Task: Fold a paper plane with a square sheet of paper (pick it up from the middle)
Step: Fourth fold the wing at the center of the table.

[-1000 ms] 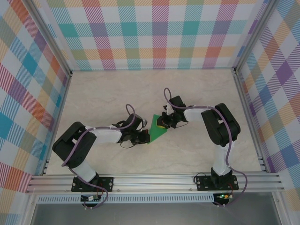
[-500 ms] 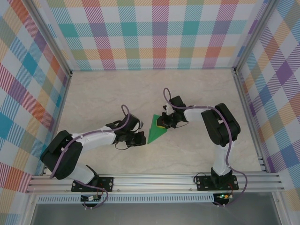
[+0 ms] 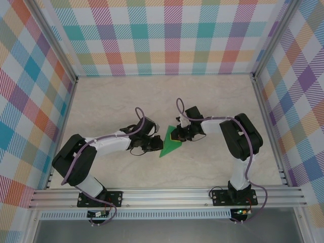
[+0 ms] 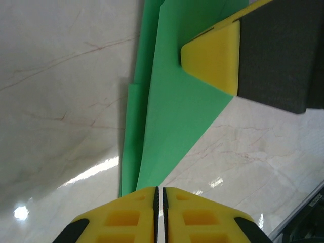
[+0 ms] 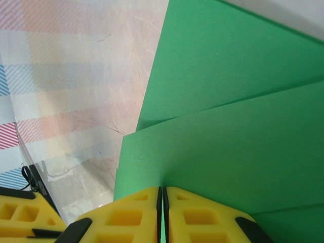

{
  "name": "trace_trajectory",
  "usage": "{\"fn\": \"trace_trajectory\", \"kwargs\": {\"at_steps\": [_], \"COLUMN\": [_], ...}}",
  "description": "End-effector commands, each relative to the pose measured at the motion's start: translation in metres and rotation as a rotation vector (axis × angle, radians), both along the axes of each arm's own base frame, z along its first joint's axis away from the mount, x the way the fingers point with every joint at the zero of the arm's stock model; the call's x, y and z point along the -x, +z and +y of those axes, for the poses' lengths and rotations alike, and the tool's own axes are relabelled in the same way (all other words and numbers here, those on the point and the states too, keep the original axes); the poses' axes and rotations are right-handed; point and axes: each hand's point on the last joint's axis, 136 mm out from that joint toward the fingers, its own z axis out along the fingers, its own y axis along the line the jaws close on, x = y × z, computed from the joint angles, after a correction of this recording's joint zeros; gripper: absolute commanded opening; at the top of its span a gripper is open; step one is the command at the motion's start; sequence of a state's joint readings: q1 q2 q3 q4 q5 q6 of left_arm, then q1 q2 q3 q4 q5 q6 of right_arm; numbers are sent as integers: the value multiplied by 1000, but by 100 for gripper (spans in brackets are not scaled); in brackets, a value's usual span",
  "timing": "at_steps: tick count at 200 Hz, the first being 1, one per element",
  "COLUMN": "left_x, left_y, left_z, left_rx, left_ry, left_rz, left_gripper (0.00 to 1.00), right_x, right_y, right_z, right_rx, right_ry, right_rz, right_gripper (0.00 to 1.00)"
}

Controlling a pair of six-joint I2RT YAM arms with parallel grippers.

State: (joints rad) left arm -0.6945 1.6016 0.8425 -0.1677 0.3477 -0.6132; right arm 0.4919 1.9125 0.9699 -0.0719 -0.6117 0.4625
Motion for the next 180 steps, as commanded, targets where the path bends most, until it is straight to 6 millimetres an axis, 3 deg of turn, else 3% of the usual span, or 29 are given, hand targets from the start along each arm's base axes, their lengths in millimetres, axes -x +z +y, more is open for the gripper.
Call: {"fn": "trace_trajectory", "kwargs": {"at_steps": [1, 45, 121, 139, 180], "left_x": [-13, -24, -14, -11, -9], "left_y": [9, 0, -44, -47, -47], "left_z": [-20, -29, -12, -9, -8], "left_rx": [48, 28, -76, -85, -88], "left_ry": [-17, -32, -14, -13, -14], "left_rz": [-28, -29, 42, 47, 48], "left_gripper": [13, 12, 8, 8, 8], "right_x": [21, 15, 7, 5, 7], "right_y": [-13, -10, 14, 25, 21], "right_z": [-12, -13, -11, -18, -56], "right_rx": [72, 84, 56, 90, 237], "right_ry": [20, -17, -67, -105, -272], "right_rz": [69, 62, 26, 1, 20], "right_gripper": [13, 14, 18, 21, 30]}}
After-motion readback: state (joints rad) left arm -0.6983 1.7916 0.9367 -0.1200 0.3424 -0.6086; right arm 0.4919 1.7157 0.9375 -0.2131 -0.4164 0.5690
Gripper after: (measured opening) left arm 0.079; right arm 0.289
